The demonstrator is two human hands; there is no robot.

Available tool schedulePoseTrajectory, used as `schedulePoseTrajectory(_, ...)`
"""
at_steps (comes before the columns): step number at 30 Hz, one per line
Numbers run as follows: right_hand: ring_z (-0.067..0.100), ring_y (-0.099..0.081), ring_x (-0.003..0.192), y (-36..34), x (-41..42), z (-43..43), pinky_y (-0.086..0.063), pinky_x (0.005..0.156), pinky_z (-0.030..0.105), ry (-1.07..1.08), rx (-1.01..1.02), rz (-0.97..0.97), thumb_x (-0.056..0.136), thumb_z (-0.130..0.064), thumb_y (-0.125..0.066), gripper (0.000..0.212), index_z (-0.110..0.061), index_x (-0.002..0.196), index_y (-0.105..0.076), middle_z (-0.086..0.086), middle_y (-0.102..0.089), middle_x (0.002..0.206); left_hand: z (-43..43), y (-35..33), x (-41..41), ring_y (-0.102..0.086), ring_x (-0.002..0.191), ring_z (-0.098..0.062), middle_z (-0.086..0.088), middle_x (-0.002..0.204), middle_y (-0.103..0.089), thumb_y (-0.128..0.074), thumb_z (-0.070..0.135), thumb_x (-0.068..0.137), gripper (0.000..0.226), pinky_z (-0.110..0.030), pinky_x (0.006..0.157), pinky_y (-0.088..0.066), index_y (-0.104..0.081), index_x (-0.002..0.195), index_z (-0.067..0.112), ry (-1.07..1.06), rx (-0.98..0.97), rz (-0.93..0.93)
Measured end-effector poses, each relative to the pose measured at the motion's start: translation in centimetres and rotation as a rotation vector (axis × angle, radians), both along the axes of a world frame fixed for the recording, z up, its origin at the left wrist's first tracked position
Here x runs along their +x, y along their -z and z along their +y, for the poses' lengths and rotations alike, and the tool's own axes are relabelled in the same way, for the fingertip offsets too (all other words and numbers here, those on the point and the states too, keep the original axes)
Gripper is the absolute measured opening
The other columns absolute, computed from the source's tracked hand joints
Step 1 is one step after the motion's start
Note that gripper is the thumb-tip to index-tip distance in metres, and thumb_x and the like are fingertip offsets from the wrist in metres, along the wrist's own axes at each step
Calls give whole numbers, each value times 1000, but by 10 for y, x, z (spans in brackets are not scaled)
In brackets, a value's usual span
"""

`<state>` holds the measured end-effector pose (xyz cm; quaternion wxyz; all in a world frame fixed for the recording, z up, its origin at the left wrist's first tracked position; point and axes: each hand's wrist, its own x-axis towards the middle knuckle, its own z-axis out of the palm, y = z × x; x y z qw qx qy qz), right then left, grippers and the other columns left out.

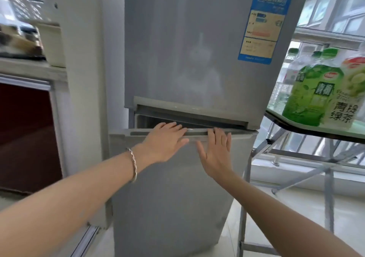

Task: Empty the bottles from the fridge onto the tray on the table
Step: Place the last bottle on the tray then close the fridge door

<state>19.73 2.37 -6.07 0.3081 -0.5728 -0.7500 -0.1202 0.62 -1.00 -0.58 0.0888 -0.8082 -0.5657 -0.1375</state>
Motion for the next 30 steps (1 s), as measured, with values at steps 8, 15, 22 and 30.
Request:
schedulePoseTrajectory(8,34,-34,142,2,6,38,-9,116,48,1,-3,-310,77,-58,-43,87,-7,146,-37,18,-41,151,41,57,-23,1,150,-28,-6,162,-4,-31,65,87,88,-51,119,-8,1,154,16,-93,336,193)
schedulePoseTrajectory(15,33,-22,147,1,0,60,8,116,46,0,11,-344,69,-59,-52,103,-11,154,-19,17,-28,157,68,49,-14,17,149,-21,5,159,20,-49,61,81,106,-48,121,6,24,148,23,-229,201,177)
schedulePoseTrajectory(22,29,-4,151,-4,0,55,14,118,45,-21,-10,-329,79,-55,-53,102,-13,155,0,14,-10,162,63,41,-10,18,149,-21,2,161,18,-56,54,78,111,-49,121,1,25,148,23,-285,128,228)
schedulePoseTrajectory(30,21,-7,151,-22,21,13,-7,123,39,-301,-86,67,82,-34,-58,90,-18,155,-8,7,-10,162,38,-3,-4,6,150,-15,7,163,5,-56,54,82,98,-47,121,-4,10,152,33,-215,-74,-111)
